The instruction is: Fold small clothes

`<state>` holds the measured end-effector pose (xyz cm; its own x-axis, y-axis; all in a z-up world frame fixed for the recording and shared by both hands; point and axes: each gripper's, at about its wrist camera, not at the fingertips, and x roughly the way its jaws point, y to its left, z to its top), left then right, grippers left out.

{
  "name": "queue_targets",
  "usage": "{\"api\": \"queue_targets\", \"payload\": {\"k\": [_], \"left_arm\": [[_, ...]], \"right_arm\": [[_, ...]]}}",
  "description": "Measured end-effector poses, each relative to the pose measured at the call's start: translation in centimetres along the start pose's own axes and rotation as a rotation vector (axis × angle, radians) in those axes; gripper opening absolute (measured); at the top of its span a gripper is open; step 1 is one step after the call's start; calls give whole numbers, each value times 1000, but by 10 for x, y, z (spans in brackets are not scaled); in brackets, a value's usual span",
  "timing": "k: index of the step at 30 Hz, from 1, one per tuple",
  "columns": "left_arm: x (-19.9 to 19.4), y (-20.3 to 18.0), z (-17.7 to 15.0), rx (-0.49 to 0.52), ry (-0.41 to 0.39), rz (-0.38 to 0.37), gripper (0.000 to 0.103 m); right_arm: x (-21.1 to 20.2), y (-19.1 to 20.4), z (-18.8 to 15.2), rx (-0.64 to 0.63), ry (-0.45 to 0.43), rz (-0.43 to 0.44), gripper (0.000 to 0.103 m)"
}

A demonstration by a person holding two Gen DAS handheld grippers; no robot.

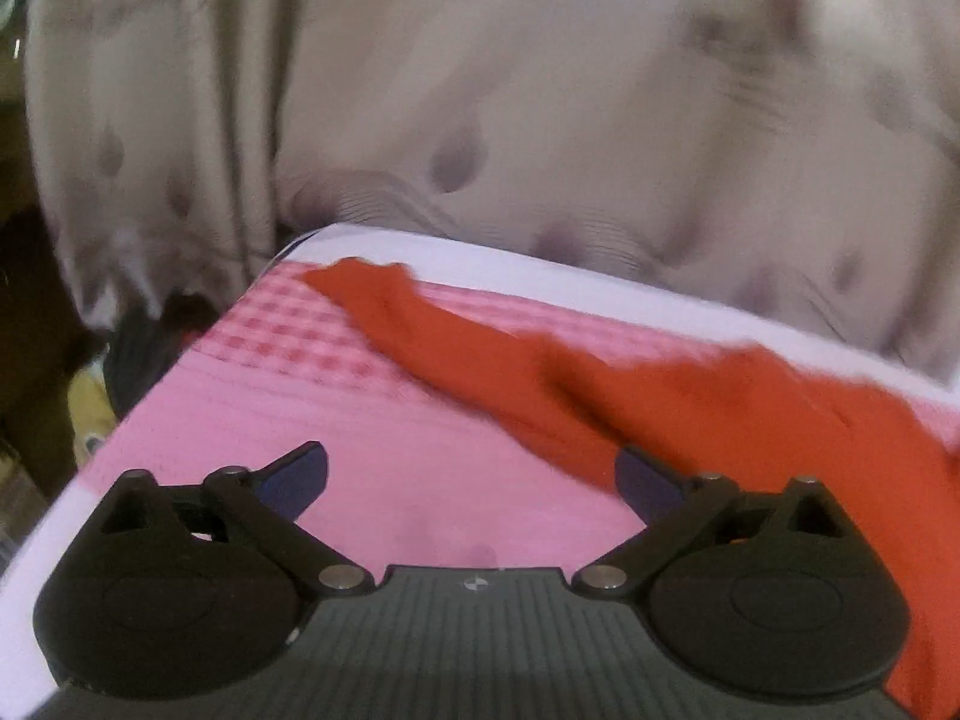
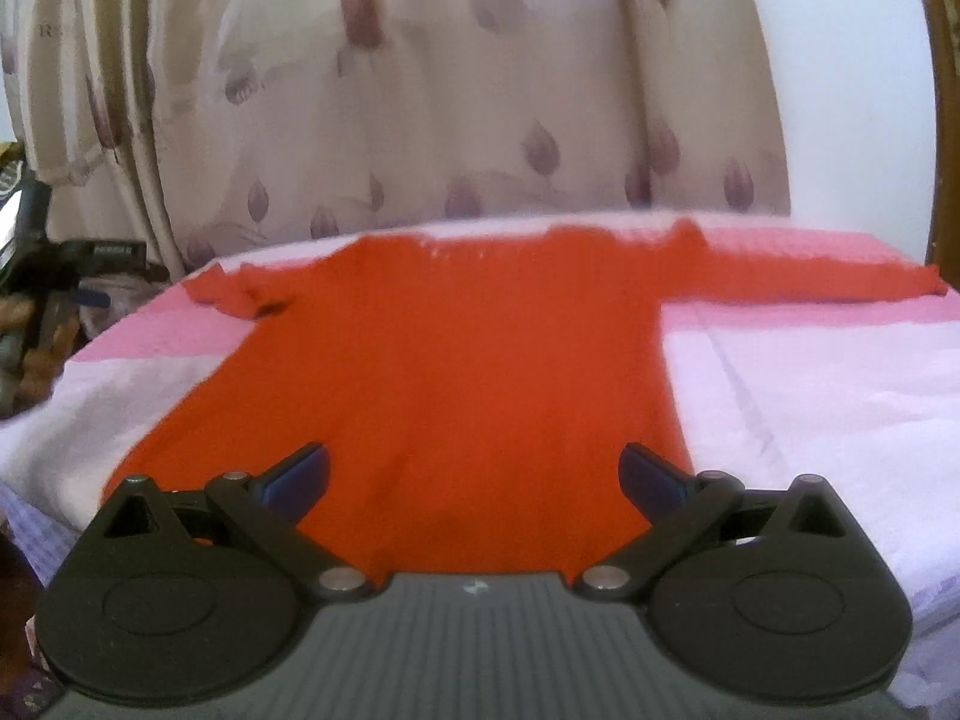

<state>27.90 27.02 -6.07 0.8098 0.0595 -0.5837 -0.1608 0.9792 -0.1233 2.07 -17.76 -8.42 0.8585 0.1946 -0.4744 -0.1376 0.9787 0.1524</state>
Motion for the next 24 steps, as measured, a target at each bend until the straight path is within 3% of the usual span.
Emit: {"api": "queue_targets", "payload": {"k": [3,6,8,13,19,21,22,23,24], "left_arm": [[45,39,32,-115,28,-4,97],[82,68,55,-226,55,-38,85],[102,75,67,-240,79,-31,75],[145,85,83,-245,164,11,68],[166,98,94,-352,133,-35,69],[171,98,96,-365,125,-42,52],[176,98,97,-366,137,-35,23],[179,98,97,-366,149,-16,5],[180,99,96,-375,146,-7,5]], "right_arm": [[8,-5,2,14,18,-27,103],[16,-12,3,31,38,-50,103],[22,-14,2,39,60,-65,103],[34,-19,2,53,101,-94,103],[44,-18,1,48,133,-104,103],[47,-16,0,38,142,-108,103],[48,-16,1,37,146,-111,103],[49,-15,1,38,147,-113,103],[49,-16,1,41,146,-114,103]]}}
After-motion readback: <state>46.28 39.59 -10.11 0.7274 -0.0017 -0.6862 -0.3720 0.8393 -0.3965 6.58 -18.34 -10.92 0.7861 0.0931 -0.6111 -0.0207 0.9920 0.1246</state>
